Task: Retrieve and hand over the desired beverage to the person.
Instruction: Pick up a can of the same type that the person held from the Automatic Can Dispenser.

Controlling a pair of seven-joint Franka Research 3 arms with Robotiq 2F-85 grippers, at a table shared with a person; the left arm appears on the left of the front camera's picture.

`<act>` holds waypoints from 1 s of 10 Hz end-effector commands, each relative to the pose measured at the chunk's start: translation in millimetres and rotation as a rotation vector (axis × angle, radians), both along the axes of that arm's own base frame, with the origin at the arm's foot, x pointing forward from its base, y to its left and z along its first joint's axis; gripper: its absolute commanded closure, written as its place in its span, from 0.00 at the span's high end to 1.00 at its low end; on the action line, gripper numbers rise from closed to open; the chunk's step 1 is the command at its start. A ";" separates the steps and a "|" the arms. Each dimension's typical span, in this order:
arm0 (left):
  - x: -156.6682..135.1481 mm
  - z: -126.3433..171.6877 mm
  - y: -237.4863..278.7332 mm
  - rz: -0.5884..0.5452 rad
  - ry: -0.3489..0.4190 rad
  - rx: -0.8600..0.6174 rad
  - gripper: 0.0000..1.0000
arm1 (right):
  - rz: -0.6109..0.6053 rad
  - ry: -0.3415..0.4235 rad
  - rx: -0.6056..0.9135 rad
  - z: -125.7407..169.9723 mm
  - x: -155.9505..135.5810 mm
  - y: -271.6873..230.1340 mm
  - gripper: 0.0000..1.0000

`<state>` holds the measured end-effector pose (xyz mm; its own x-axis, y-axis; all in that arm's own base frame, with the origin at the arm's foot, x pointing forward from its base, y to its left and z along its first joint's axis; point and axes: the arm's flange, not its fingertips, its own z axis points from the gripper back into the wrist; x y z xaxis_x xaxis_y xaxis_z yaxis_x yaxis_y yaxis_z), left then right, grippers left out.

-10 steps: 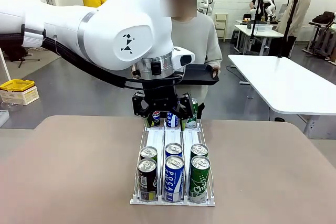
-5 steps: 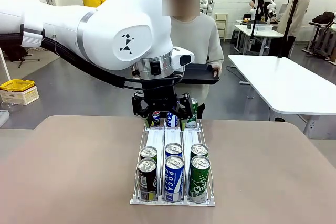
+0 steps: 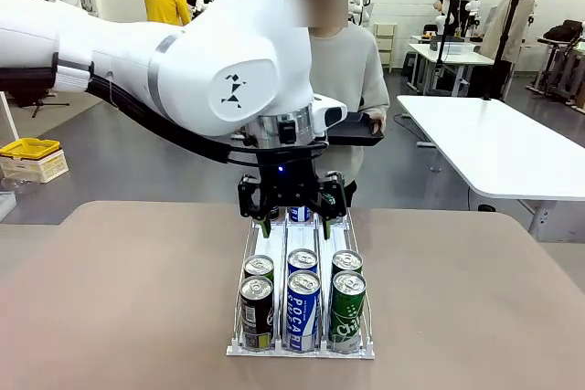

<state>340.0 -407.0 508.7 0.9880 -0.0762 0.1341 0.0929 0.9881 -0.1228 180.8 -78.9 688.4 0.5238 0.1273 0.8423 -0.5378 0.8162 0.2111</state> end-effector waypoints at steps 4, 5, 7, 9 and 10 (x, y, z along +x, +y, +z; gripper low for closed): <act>-0.5 -33.1 -16.0 0.130 0.075 0.032 1.00 | 0.015 0.001 0.005 -1.5 1.0 1.5 1.00; -3.2 -39.5 -18.8 0.105 0.092 0.042 1.00 | 0.015 0.001 0.005 -1.5 1.0 1.5 1.00; -9.1 -48.1 -22.0 0.036 0.098 0.074 1.00 | 0.015 0.001 0.005 -1.5 1.0 1.5 1.00; -14.4 -53.8 -25.1 -0.019 0.111 0.103 1.00 | 0.015 0.001 0.005 -1.5 1.0 1.5 1.00; -17.1 -54.9 -25.9 -0.044 0.110 0.114 1.00 | 0.015 0.001 0.005 -1.5 1.0 1.5 1.00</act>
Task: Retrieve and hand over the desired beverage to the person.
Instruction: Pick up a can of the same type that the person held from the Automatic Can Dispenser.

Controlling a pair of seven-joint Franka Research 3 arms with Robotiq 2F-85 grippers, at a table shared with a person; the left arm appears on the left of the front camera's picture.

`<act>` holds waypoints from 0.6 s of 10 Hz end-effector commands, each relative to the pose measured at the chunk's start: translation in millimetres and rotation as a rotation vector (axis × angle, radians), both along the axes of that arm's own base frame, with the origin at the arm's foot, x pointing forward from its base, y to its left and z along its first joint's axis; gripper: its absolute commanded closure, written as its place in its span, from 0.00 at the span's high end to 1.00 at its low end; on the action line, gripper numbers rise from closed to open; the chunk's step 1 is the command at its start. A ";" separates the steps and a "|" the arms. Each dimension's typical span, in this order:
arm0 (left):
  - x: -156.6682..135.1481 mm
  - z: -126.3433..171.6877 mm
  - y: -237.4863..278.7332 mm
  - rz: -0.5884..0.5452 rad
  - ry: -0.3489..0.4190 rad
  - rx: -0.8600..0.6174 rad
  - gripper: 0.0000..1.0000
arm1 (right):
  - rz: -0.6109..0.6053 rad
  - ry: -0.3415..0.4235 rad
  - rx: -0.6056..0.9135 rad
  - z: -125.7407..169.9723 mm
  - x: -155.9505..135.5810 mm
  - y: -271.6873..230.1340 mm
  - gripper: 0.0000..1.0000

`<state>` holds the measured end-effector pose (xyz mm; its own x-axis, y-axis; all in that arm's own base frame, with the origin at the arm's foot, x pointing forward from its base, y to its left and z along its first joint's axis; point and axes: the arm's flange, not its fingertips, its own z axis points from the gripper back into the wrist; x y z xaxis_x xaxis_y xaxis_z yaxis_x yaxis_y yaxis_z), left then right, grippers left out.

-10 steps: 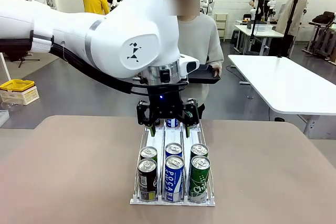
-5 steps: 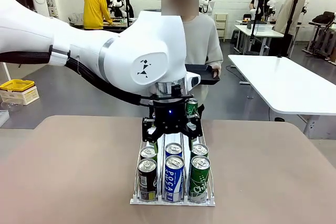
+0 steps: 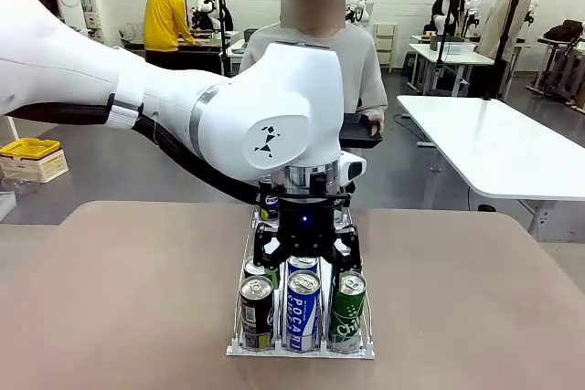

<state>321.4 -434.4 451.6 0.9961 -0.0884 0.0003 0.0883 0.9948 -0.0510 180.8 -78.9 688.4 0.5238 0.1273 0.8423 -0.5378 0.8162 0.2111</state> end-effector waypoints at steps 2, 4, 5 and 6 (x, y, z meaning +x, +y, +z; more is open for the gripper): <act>-1.6 1.9 1.3 -0.064 -0.037 0.047 1.00 | 0.015 0.001 0.005 -1.5 1.0 1.5 1.00; 1.2 -1.9 0.4 -0.056 -0.055 0.056 1.00 | 0.015 0.001 0.005 -1.5 1.0 1.5 1.00; 3.7 -3.5 0.2 -0.048 -0.053 0.056 1.00 | 0.015 0.001 0.005 -1.5 1.0 1.5 1.00; 6.4 -5.3 -0.2 -0.038 -0.052 0.060 1.00 | 0.015 0.001 0.005 -1.5 1.0 1.5 1.00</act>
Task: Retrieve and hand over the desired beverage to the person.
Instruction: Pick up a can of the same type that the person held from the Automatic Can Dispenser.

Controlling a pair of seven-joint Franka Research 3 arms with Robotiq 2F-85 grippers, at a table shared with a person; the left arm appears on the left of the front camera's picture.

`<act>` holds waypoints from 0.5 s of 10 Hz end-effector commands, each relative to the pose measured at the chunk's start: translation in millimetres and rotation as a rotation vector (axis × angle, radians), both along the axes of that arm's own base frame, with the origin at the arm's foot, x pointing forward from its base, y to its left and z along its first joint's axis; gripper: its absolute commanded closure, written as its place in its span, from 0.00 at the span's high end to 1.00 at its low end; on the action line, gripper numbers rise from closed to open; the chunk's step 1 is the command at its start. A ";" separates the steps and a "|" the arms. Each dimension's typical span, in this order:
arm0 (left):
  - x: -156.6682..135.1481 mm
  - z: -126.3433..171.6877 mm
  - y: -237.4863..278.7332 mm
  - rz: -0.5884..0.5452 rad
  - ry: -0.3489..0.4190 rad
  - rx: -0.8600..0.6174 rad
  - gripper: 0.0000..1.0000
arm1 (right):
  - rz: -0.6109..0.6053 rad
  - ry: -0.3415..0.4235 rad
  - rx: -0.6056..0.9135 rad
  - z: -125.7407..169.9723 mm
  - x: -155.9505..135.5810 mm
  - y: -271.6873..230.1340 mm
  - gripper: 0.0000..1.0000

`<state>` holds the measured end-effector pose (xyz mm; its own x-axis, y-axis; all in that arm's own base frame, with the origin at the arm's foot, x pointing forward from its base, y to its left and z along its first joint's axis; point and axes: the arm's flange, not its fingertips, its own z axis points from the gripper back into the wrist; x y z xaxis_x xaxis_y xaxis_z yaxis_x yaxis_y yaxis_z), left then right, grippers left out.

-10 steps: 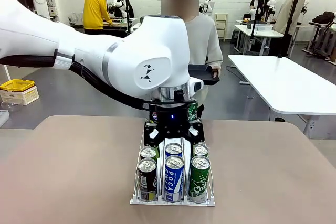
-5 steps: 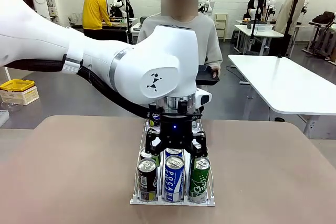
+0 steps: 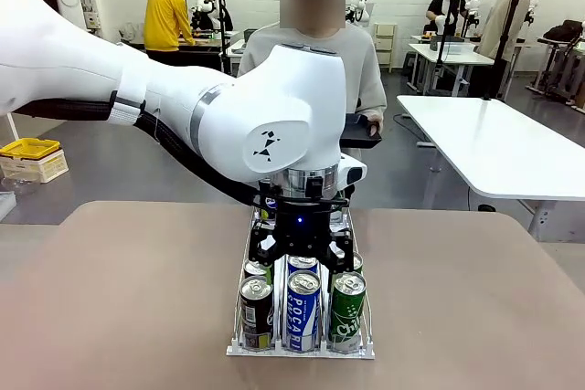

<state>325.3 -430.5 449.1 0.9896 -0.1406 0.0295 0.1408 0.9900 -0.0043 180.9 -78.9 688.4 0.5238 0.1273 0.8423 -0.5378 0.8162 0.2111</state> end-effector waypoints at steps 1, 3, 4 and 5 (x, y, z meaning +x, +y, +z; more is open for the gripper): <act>4.1 -4.6 -5.1 0.030 -0.011 0.017 1.00 | 0.015 0.001 0.005 -1.5 1.0 1.5 1.00; 4.7 -6.8 -7.7 0.056 0.002 0.019 1.00 | 0.015 0.001 0.005 -1.5 1.0 1.5 1.00; 5.4 -7.8 -8.1 0.069 0.008 0.015 1.00 | 0.015 0.001 0.005 -1.5 1.0 1.5 1.00; 6.9 -9.0 -9.3 0.088 0.013 0.012 1.00 | 0.015 0.001 0.005 -1.5 1.0 1.5 1.00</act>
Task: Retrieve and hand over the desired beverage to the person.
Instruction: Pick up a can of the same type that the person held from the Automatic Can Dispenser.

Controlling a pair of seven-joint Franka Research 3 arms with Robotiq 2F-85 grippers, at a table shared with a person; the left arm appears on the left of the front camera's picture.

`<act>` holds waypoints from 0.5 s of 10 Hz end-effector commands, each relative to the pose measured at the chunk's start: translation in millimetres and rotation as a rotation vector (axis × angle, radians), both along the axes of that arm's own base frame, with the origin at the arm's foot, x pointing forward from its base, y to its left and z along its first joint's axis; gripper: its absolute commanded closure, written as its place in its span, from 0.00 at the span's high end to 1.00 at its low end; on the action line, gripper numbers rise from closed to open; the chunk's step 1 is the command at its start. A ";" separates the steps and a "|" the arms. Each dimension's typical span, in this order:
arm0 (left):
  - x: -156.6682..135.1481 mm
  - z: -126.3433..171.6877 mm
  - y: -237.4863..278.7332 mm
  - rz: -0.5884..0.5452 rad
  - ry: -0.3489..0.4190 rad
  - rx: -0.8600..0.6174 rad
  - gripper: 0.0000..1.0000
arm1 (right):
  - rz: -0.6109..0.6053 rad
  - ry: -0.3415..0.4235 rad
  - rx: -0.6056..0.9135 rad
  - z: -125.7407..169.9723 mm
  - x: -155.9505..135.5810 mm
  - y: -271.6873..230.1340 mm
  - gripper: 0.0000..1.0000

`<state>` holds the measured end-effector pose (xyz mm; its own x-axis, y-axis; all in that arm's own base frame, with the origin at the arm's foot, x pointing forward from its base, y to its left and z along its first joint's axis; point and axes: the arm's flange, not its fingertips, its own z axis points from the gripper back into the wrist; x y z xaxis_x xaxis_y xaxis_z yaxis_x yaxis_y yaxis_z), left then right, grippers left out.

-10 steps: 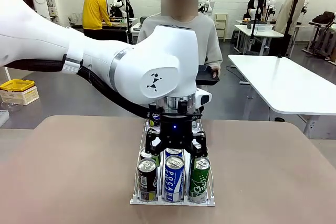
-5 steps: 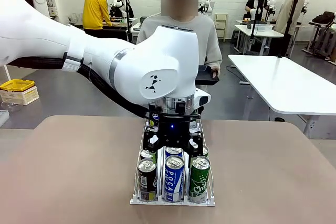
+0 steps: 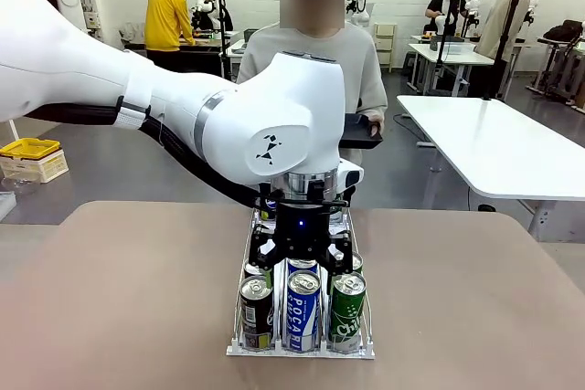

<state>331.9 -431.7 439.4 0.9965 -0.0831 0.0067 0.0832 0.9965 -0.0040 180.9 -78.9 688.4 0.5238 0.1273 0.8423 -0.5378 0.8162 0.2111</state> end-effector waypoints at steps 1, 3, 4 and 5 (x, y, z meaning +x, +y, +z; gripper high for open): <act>1.5 0.0 -8.8 0.041 -0.011 0.011 1.00 | 0.015 0.001 0.005 -1.5 1.0 1.5 1.00; 1.9 -2.0 -8.2 0.048 -0.005 0.016 1.00 | 0.015 0.001 0.005 -1.5 1.0 1.5 1.00; 2.2 -2.6 -9.0 0.050 -0.001 0.016 1.00 | 0.015 0.001 0.005 -1.5 1.0 1.5 1.00; 1.8 -3.6 -9.7 0.047 0.002 0.018 1.00 | 0.015 0.001 0.005 -1.5 1.0 1.5 1.00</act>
